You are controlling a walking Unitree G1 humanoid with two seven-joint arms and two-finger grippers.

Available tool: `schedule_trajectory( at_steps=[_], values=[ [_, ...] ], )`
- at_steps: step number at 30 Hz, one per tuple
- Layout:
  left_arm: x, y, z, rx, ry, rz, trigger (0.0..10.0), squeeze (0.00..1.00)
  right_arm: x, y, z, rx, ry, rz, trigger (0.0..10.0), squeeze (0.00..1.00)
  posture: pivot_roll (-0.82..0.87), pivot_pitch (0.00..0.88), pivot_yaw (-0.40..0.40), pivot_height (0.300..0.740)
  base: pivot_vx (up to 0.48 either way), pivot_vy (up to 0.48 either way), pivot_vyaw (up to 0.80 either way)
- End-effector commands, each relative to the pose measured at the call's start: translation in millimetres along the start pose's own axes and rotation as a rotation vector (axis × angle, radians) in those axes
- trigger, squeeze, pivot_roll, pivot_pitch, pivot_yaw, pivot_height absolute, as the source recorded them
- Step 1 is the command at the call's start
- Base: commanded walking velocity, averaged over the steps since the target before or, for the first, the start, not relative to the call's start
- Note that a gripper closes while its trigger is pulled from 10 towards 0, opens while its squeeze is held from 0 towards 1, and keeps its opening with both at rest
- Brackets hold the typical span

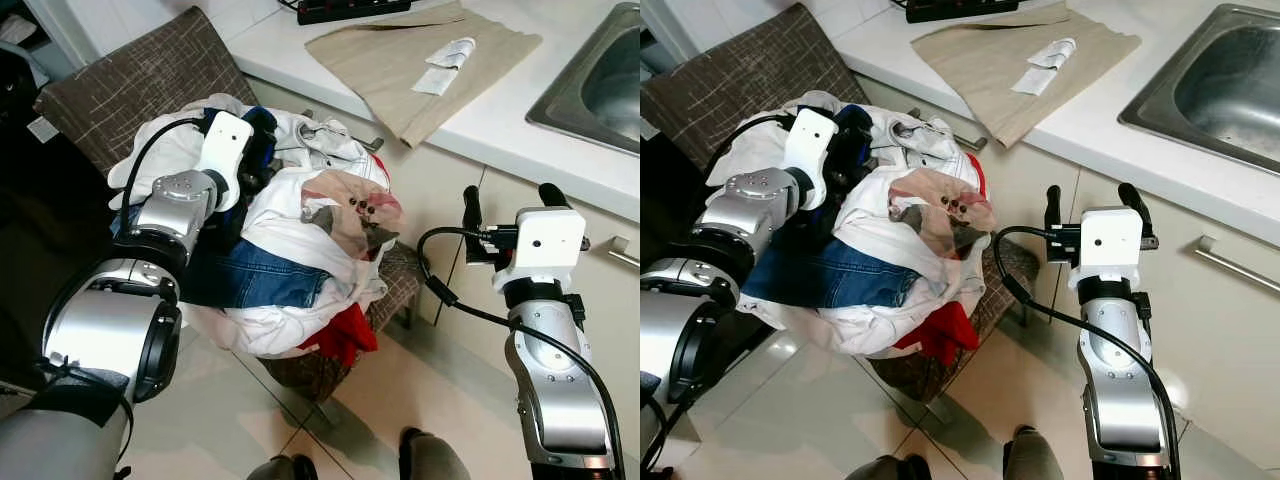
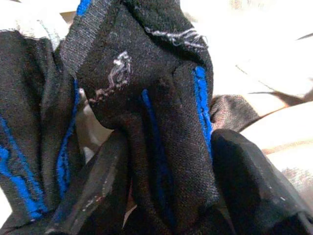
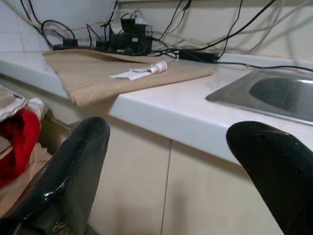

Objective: Clothes washing

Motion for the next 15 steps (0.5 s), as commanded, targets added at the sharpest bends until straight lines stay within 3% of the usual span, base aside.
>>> schedule_trajectory(
  at_steps=[1,15],
  values=[
    [-1.2,5.3,11,-0.014,-0.047,0.003,0.0,0.00,0.9,6.0,-2,0.023,0.014,0.018,10.0,0.00,-0.24,0.108,0.171,0.740,0.000,0.000,0.00],
    [-7.1,12.4,5,-0.059,-0.053,-0.014,0.0,0.00,1.4,9.5,-14,0.033,0.058,0.032,10.0,0.00,-0.22,0.108,0.159,0.740,0.000,0.000,0.00]
  ],
)
Point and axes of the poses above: a point about 5 cm out from each wrist's last joint towards the gripper, its own x axis pointing out of the wrist towards the gripper, its own z axis along the axis of the wrist's last joint, y = z × x, the point moved 3 cm from there along x, pointing out of the wrist towards the gripper, and after that the axes turned 13 degrees about x, right-handed, at the moved point
